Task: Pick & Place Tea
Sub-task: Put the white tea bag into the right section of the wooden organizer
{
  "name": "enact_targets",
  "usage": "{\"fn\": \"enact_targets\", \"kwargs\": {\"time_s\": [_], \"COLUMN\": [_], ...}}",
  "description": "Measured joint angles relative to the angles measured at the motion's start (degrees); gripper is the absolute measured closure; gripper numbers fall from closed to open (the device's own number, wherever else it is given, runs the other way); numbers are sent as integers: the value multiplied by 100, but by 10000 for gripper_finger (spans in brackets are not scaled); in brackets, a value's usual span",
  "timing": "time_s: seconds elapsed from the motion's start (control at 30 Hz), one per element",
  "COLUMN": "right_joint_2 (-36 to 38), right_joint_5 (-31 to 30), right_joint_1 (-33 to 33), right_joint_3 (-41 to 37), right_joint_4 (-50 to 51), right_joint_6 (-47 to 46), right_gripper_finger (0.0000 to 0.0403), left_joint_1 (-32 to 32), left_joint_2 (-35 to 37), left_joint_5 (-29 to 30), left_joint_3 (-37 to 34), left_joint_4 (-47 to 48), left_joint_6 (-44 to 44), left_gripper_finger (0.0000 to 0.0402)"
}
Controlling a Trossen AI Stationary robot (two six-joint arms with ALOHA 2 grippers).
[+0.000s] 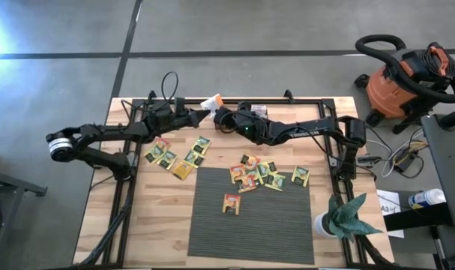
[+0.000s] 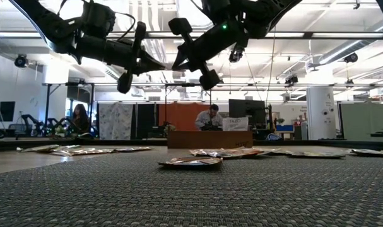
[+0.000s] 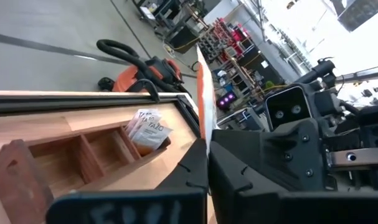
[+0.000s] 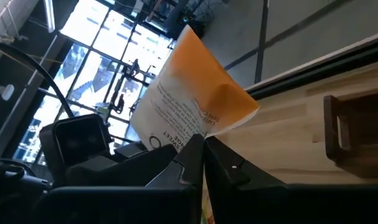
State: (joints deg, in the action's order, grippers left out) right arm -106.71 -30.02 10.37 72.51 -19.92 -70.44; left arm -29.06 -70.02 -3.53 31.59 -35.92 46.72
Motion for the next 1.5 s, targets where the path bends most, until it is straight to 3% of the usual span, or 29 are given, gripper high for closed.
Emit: {"fn": "enact_targets", "kwargs": {"time_s": [0.13, 0.3, 0.43, 0.57, 0.73, 0.83, 0.93, 1.13, 1.5], "right_joint_2": [2, 25, 127, 388, 661, 701, 575, 255, 162], "right_joint_5": [5, 86, 826, 1913, 2002, 2008, 2192, 2290, 2270], "right_joint_1": [-29, -72, -57, -66, -103, -103, -101, -112, -112], "right_joint_3": [-14, -20, -4, 126, 480, 775, 1059, 1552, 1629], "right_joint_4": [2, 242, 843, 2011, 3490, 3639, 3695, 4236, 4225], "right_joint_6": [457, 1186, 2139, 4060, 5505, 6238, 6969, 7389, 7561], "right_gripper_finger": [381, 334, 286, 255, 250, 255, 258, 254, 263], "left_joint_1": [-45, -141, -197, -197, 37, 209, 377, 620, 927], "left_joint_2": [0, 2, 82, 303, 321, 190, 97, -116, -602], "left_joint_5": [63, 83, -69, -461, -756, -668, -436, -128, -129], "left_joint_3": [32, 134, 292, 673, 1362, 1671, 1906, 2418, 2833], "left_joint_4": [-3, -2, 414, 2157, 4951, 5707, 5800, 5920, 6192], "left_joint_6": [-200, -372, -768, -2315, -5223, -6319, -6921, -7411, -7610], "left_gripper_finger": [400, 401, 401, 401, 401, 401, 401, 401, 401]}}
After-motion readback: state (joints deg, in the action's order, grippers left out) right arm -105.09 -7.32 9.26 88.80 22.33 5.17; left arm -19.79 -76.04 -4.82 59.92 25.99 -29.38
